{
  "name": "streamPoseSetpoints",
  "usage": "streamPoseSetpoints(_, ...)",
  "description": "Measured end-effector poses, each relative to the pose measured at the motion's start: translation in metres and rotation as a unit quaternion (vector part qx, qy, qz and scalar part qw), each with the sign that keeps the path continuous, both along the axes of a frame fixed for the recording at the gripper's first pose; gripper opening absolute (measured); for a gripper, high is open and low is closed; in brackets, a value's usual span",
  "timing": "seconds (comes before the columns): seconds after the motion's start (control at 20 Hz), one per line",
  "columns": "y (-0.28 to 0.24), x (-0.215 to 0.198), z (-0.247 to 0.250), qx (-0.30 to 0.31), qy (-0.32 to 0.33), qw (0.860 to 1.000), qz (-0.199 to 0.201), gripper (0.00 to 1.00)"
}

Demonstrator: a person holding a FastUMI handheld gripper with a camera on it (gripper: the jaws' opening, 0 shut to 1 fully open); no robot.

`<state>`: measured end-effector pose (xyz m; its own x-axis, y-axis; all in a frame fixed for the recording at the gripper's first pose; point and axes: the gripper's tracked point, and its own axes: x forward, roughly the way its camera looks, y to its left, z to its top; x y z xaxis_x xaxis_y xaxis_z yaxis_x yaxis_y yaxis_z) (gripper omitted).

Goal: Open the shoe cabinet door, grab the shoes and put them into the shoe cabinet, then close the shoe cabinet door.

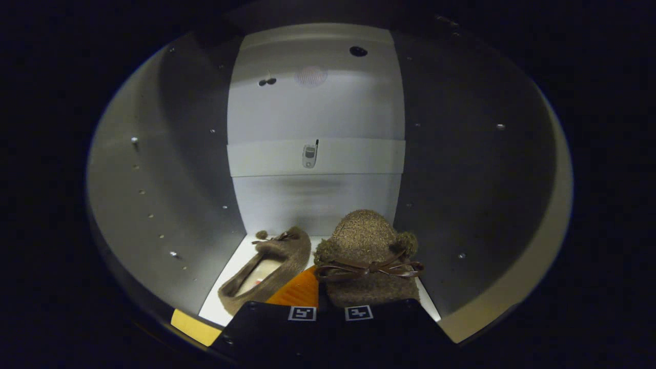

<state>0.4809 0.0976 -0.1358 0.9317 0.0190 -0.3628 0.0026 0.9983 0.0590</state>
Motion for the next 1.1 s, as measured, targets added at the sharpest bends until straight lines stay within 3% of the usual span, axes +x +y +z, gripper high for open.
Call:
streamPoseSetpoints(0.3, 0.005, 0.063, -0.033, -0.027, 0.032, 0.999, -0.004, 0.06)
streamPoseSetpoints(0.55, 0.015, 0.072, -0.082, -0.023, 0.100, 0.995, 0.004, 0.08)
streamPoseSetpoints(0.65, 0.016, 0.073, -0.082, -0.030, 0.097, 0.995, 0.008, 0.14)
streamPoseSetpoints(1.0, 0.014, 0.040, -0.060, -0.002, 0.105, 0.994, 0.012, 0.80)
streamPoseSetpoints(1.1, 0.013, 0.025, -0.051, 0.004, 0.106, 0.994, 0.013, 0.93)
